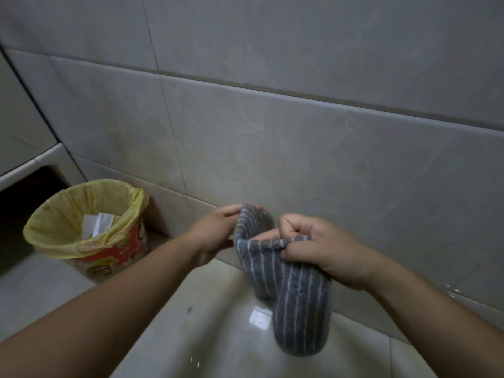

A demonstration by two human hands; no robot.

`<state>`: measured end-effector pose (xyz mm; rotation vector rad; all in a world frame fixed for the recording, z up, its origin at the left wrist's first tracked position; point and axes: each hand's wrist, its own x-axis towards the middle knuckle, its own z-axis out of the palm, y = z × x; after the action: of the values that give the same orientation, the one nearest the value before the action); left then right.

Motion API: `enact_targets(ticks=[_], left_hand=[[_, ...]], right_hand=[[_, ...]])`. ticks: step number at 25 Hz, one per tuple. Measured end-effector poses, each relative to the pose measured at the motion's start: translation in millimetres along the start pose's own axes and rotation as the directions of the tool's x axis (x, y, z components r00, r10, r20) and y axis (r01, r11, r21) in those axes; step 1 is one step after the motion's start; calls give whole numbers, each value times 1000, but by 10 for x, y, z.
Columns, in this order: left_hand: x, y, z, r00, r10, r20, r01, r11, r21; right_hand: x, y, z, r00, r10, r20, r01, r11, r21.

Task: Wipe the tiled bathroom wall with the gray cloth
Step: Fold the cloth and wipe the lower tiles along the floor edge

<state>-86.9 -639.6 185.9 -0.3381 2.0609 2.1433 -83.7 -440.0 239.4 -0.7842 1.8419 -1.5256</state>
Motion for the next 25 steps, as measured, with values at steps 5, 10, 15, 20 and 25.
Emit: enact_targets(ticks=[5, 10, 15, 20, 25], left_hand=[[-114, -4, 105, 885, -173, 432, 349, 860, -372], [-128, 104, 34, 818, -114, 564, 230, 963, -139], [-74, 314, 53, 893, -141, 428, 83, 985, 150], [-63, 537, 259, 913, 69, 403, -260, 859, 442], [-277, 1059, 871, 749, 151, 645, -628, 470, 620]], right_hand=[[156, 171, -95, 888, -108, -447, 34, 985, -170], [194, 363, -173, 838, -79, -540, -78, 962, -262], [-7, 324, -347, 950, 225, -217, -231, 973, 0], [-228, 236, -444, 964, 31, -265, -139, 905, -402], [-531, 115, -303, 928, 339, -153, -179, 767, 616]])
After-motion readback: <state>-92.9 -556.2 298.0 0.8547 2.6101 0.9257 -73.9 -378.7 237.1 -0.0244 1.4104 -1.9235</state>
